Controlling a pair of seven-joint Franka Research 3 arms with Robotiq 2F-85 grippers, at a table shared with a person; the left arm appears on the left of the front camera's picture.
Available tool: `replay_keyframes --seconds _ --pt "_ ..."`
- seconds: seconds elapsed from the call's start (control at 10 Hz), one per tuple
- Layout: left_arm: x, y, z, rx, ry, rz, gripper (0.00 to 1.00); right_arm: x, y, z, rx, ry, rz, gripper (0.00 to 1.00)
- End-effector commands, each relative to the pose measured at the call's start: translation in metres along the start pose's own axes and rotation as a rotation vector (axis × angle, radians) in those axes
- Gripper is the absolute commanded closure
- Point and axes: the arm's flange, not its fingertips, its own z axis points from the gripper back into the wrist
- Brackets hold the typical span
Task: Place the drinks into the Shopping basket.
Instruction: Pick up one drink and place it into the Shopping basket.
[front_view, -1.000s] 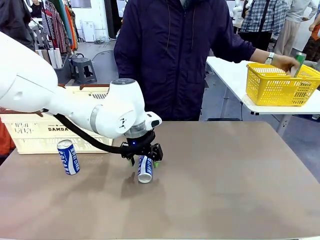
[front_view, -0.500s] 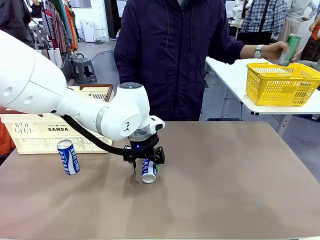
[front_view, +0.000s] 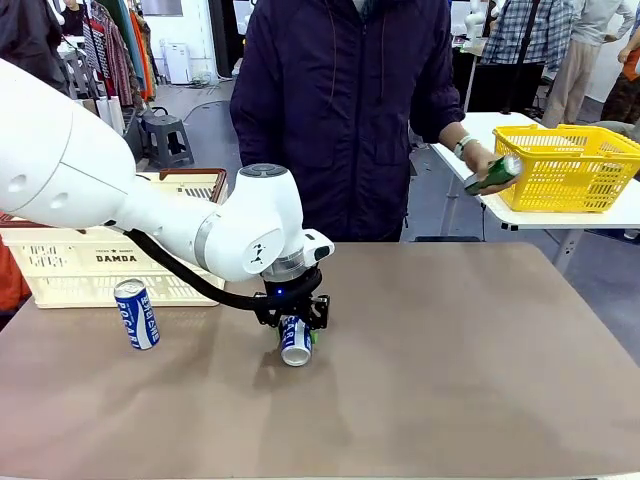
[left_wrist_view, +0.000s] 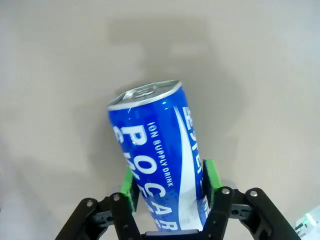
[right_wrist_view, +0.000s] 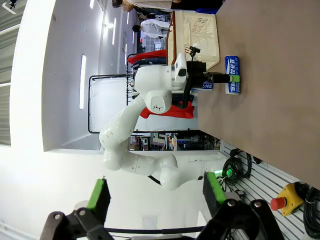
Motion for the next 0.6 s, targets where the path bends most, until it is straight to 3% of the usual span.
replay_keyframes --seconds 0.0,0.3,0.4,0.5 --pt "0.001 0.004 -0.003 0.049 -0.031 0.02 1.0 0.001 0.007 -0.001 0.017 -0.006 -0.019 0.0" --pt "-0.004 0.005 0.009 0.054 -0.052 0.04 1.0 0.001 0.007 -0.001 0.017 -0.006 -0.019 0.0" --pt "-0.011 0.007 0.028 0.049 -0.056 0.041 1.0 0.001 0.007 -0.001 0.017 -0.006 -0.019 0.0" --pt "-0.029 0.015 0.076 0.043 -0.082 0.041 1.0 0.001 0.007 -0.001 0.017 -0.006 -0.019 0.0"
